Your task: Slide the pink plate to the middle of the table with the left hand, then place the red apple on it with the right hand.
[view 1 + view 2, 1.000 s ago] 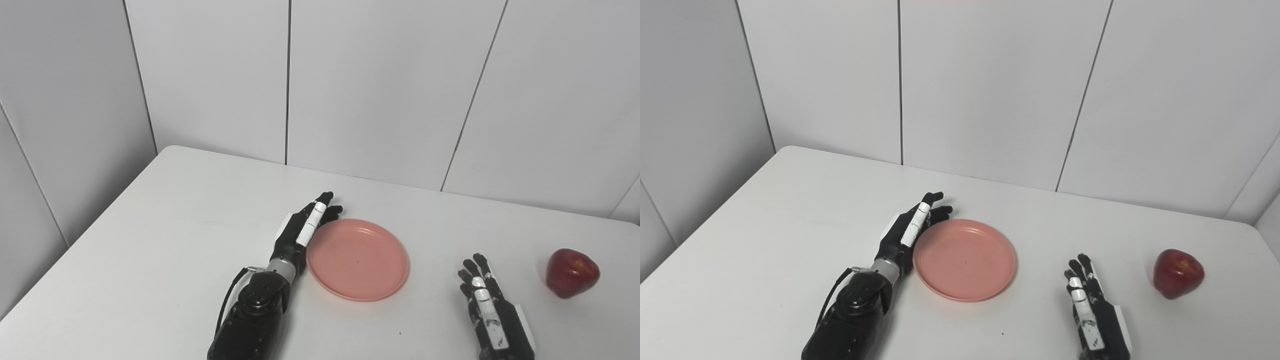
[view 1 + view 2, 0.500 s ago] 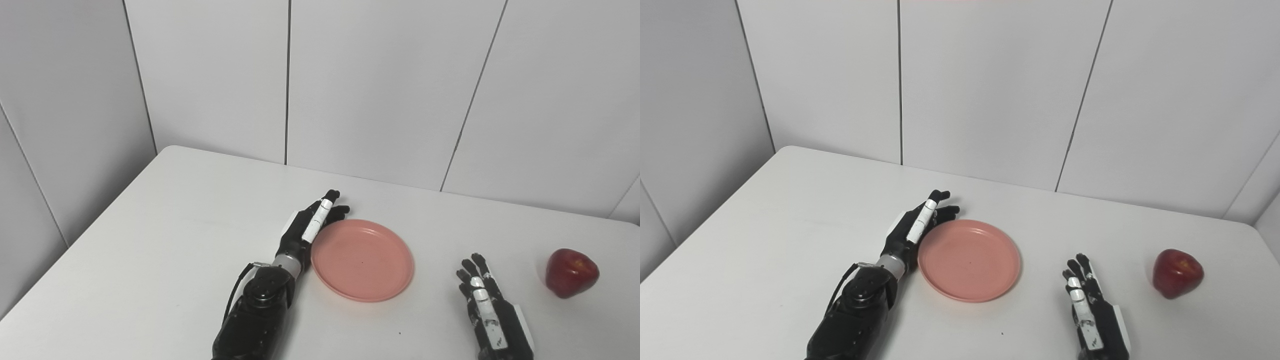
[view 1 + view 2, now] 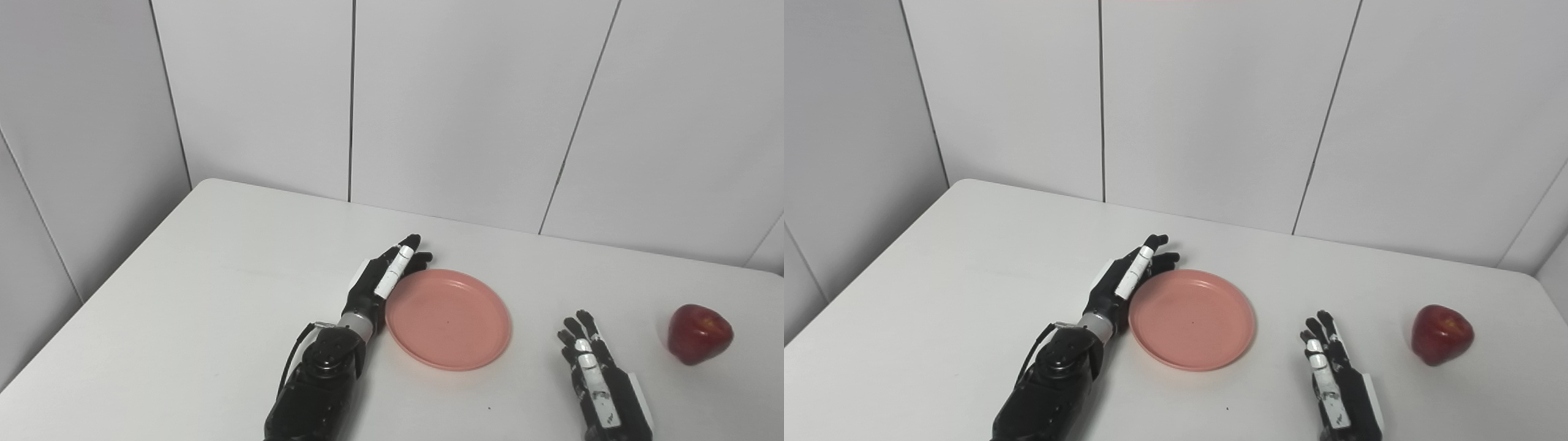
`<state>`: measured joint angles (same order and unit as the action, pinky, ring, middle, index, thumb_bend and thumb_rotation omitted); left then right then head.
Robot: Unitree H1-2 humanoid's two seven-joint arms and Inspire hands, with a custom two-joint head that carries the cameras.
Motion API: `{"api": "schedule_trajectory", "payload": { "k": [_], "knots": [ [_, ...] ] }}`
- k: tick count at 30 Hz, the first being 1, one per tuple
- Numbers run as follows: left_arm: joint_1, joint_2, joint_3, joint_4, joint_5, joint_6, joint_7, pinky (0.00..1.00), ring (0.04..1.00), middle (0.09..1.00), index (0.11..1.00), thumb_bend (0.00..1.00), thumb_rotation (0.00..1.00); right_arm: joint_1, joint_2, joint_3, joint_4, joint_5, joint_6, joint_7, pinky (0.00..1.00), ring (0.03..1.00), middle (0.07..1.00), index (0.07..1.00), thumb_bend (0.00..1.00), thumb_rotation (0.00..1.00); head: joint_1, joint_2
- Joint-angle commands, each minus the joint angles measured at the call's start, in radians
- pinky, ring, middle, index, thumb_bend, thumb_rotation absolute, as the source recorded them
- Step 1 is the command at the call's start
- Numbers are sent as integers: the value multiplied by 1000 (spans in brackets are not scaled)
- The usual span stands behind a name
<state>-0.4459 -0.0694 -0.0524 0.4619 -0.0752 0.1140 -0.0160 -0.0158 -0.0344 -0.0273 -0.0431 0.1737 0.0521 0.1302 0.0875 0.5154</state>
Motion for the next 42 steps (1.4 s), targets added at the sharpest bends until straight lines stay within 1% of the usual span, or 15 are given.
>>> {"api": "schedule_trajectory", "payload": {
  "k": [1, 4, 11, 15, 19, 20, 23, 24, 25, 28, 31, 33, 34, 38, 42],
  "knots": [
    [15, -17, -34, 32, 21, 72, -27, 848, 824, 764, 845, 819, 871, 17, 17, 9, 9, 6, -11, 0, 1000, 948, 946, 963, 752, 743, 0, 2],
    [18, -11, -44, 34, 37, 72, -28, 832, 820, 758, 847, 820, 887, 16, 19, 10, 9, 3, -9, -3, 1000, 947, 947, 965, 749, 740, -7, 3],
    [18, -1, -47, 50, 37, 62, -33, 815, 814, 748, 840, 814, 876, 10, 31, 13, 12, -7, -11, -23, 1000, 938, 938, 954, 746, 734, -42, 2],
    [12, 10, -42, 61, 26, 62, -45, 824, 818, 759, 848, 825, 872, 5, 46, 11, -1, -26, -17, -51, 1000, 944, 949, 960, 742, 733, -81, 1],
    [7, 21, -22, 63, 4, 72, -59, 823, 821, 771, 856, 829, 901, 1, 47, 19, -44, -95, -26, -87, 1000, 931, 937, 948, 759, 765, -135, 0],
    [6, 27, -18, 62, 2, 65, -62, 825, 823, 773, 857, 831, 907, 0, 45, 24, -60, -112, -32, -92, 1000, 928, 933, 944, 767, 771, -164, 0],
    [4, 39, -10, 67, 0, 46, -69, 809, 826, 779, 860, 826, 926, -1, 44, 32, -85, -134, -45, -98, 1000, 947, 937, 946, 781, 793, -193, -1],
    [1, 46, -1, 69, -5, 39, -71, 802, 825, 780, 864, 822, 932, -2, 41, 33, -106, -150, -43, -105, 999, 949, 939, 946, 788, 794, -231, -4],
    [-1, 51, 5, 71, -8, 35, -73, 798, 826, 785, 875, 813, 947, -3, 39, 35, -121, -161, -41, -110, 994, 952, 942, 946, 807, 798, -231, -4],
    [-8, 65, 30, 89, -24, 18, -83, 802, 828, 785, 878, 812, 958, -11, 32, 27, -146, -196, -52, -131, 999, 954, 944, 947, 802, 788, -275, -10],
    [-12, 72, 44, 102, -39, 5, -99, 809, 836, 799, 884, 795, 964, -23, 28, 15, -143, -198, -68, -141, 1000, 958, 946, 952, 801, 741, -291, -13],
    [-13, 74, 51, 110, -46, -4, -112, 815, 842, 810, 888, 800, 965, -31, 22, 9, -142, -205, -72, -146, 1000, 960, 949, 952, 795, 737, -298, -15],
    [-15, 74, 55, 117, -49, -12, -117, 817, 846, 816, 890, 804, 966, -37, 13, 9, -139, -231, -80, -155, 1000, 961, 951, 952, 792, 736, -316, -22],
    [-25, 76, 60, 153, -44, -62, -126, 829, 864, 859, 882, 815, 954, -58, -19, 6, -121, -329, -118, -196, 915, 919, 940, 951, 773, 800, -326, -26],
    [-30, 80, 55, 187, -25, -121, -119, 833, 872, 883, 874, 820, 956, -78, -44, 2, -104, -384, -142, -222, 904, 904, 932, 947, 771, 824, -339, -33]
  ]
}}
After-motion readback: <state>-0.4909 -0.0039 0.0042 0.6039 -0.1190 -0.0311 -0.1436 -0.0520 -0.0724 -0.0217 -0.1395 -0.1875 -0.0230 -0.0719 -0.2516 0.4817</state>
